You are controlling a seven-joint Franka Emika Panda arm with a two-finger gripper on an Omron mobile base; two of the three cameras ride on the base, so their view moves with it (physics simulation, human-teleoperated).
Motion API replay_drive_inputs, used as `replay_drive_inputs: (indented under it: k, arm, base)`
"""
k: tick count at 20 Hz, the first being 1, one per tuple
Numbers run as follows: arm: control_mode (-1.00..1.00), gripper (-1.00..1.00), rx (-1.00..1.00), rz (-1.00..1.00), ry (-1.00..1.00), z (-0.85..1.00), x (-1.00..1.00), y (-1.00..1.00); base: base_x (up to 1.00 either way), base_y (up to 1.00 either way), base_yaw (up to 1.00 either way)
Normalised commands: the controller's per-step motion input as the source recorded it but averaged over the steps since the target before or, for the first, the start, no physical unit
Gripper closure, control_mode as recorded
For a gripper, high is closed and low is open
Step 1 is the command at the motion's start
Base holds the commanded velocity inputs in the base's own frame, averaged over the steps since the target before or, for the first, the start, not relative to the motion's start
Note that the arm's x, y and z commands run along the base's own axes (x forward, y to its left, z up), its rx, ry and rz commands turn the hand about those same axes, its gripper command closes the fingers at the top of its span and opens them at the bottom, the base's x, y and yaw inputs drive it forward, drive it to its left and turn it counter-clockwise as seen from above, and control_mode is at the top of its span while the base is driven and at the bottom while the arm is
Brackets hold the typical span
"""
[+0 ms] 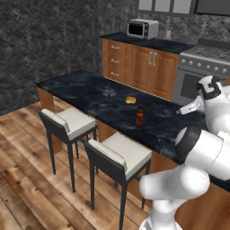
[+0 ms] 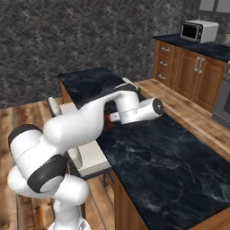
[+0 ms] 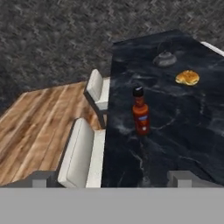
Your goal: Move the condiment bottle and ketchup from the cabinet to the dining counter.
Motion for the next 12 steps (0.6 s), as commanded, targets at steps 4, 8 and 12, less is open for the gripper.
replay_drive_inputs:
  k: [4,8,12]
  arm:
    - [-1.00,-1.00,-0.11,-0.13,0.07,0.40,-0.60,0.02]
    - [-1.00,-1.00,-0.23,-0.09,0.00,0.41,-0.59,0.15]
    - [-1.00,-1.00,-0.27,-0.15,0.01,0.40,-0.51,0.23]
  base:
    - [0.00,0.00,0.00]
    - [0.00,0.00,0.00]
    - [0.00,0.00,0.00]
